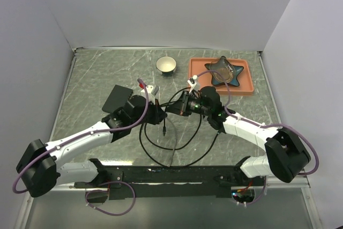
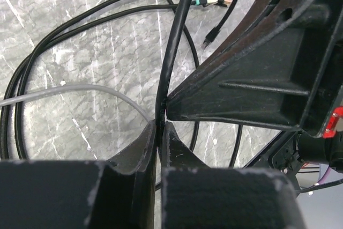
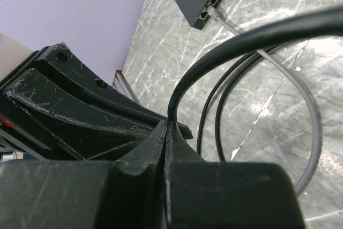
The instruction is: Insert the plug into the switch port
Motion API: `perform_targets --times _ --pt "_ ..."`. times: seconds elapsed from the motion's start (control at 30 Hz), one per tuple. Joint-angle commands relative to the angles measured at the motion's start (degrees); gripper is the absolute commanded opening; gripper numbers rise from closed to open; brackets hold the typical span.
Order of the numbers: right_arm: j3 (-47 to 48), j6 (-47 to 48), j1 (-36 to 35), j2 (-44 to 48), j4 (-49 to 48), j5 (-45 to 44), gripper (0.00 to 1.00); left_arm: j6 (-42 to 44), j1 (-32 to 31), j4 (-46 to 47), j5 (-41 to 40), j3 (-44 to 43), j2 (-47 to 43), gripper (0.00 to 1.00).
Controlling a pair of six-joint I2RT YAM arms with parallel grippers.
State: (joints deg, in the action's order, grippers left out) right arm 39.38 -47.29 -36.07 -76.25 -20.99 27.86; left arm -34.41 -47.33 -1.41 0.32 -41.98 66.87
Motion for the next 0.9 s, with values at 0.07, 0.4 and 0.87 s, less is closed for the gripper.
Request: perform_targets --times 0.07,0.4,0.87 --pt "1.4 1.3 0.5 2.7 -2.5 -4.9 0.00 1.2 -1.8 5.9 4.5 0.3 -4.0 0.08" --pt "-4.6 7.1 0.5 5.8 -6.7 4.4 0.54 -2.3 -1.7 4.6 0.1 -0.7 -4.3 0.04" --pt "-14.1 7.3 0.3 8.0 -20.1 14.2 0.61 -3.8 -1.7 6.3 -0.1 0.4 -6.8 0.03"
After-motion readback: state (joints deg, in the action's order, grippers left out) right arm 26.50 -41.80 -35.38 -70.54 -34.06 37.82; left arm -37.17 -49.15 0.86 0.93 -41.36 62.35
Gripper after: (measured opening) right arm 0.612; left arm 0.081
